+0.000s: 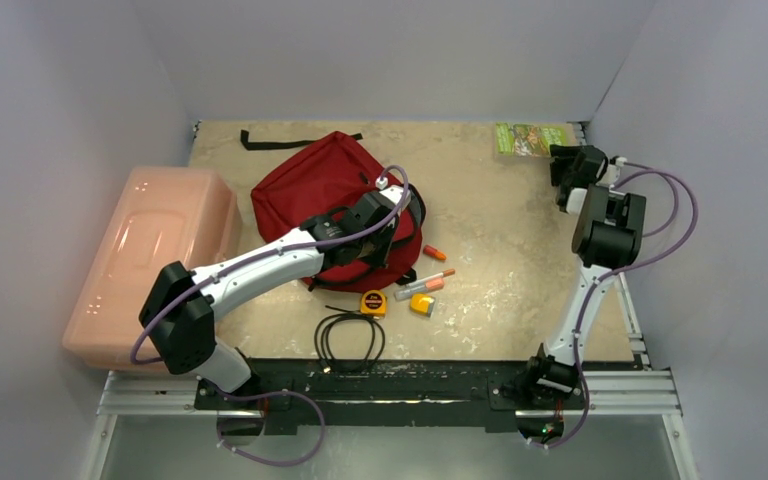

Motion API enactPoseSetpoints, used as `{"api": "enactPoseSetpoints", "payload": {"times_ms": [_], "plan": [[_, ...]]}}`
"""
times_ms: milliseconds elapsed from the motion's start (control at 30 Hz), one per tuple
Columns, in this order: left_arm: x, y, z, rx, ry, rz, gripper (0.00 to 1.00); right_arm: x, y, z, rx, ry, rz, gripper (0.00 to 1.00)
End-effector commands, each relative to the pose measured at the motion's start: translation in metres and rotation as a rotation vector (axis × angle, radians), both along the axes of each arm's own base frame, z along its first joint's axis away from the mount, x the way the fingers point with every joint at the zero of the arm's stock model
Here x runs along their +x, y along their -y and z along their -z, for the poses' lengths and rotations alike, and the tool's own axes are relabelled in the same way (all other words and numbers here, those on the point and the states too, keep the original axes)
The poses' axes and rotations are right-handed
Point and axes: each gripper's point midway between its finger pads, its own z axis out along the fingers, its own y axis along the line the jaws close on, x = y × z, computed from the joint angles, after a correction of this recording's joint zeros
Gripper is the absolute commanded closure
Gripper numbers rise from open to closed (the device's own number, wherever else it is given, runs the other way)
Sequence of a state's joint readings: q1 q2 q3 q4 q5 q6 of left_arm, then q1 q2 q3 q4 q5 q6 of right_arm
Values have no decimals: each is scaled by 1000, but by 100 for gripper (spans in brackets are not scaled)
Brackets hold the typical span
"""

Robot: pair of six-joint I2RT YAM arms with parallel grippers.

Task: Pack the student bag
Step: Move the book to the center of the board.

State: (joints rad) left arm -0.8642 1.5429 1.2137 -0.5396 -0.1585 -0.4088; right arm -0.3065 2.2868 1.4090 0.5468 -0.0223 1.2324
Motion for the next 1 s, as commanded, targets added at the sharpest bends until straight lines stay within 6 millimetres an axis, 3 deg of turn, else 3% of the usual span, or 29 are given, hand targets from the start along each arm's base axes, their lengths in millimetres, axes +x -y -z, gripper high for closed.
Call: {"api": "enactPoseSetpoints", "payload": {"times_ms": [0, 267, 667, 833, 900, 967], "plan": [[-1, 14, -14, -71, 15, 30, 89, 23, -13, -24, 98, 112, -4, 46], [-1, 15, -14, -66, 11, 34, 89, 54, -24, -33, 186, 207, -15, 64], [-1, 16, -14, -74, 6, 33, 89, 82, -40, -42, 205, 275, -67, 64], [-2, 16, -13, -73, 3, 32, 89, 91, -43, -32, 178, 217, -51, 64], [-2, 16, -13, -73, 3, 33, 89, 92, -44, -33, 171, 212, -51, 68], [-2, 16, -14, -74, 3, 36, 89, 89, -44, -35, 140, 179, -51, 78]]}}
